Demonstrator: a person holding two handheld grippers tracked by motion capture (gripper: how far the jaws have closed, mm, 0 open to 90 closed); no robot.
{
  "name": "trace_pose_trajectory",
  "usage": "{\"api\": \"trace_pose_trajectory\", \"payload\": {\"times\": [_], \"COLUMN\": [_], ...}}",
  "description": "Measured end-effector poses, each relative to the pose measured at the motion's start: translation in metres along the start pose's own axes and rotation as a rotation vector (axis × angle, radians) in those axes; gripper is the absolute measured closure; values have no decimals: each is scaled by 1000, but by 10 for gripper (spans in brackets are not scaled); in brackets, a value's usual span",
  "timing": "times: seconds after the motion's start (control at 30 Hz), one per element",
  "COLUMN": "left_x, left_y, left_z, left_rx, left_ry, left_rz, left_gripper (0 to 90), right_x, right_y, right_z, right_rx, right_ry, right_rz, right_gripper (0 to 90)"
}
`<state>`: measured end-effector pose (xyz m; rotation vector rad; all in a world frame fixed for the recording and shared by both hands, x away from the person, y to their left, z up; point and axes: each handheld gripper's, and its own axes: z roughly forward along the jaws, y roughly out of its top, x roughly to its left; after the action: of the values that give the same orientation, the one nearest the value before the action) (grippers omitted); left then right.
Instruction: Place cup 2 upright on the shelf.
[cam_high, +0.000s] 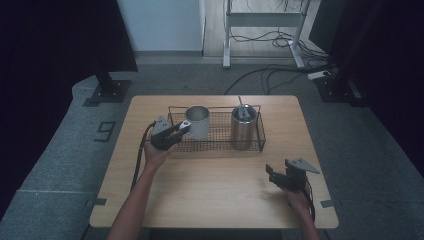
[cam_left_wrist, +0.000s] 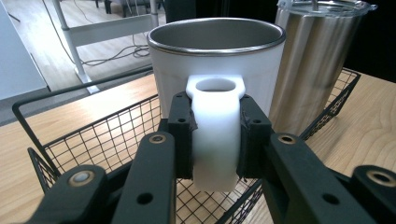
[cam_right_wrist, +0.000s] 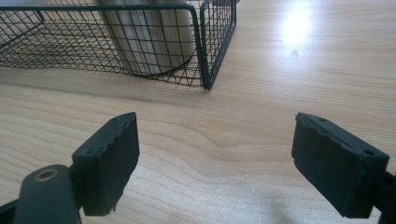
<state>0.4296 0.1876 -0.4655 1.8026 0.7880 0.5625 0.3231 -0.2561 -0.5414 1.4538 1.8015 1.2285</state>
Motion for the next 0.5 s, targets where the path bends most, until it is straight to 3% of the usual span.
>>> {"api": "trace_pose_trajectory", "payload": {"times": [0.5], "left_x": [4], "left_y": [-9], "left_z": [8], "left_rx": [41], "left_ry": [15], "left_rz": [-9], "left_gripper": [719], "right_x": [-1], "right_y": [0], "right_z": [0], "right_rx": [2], "right_ry": [-3], "right_rz": [1], "right_gripper": [149]}}
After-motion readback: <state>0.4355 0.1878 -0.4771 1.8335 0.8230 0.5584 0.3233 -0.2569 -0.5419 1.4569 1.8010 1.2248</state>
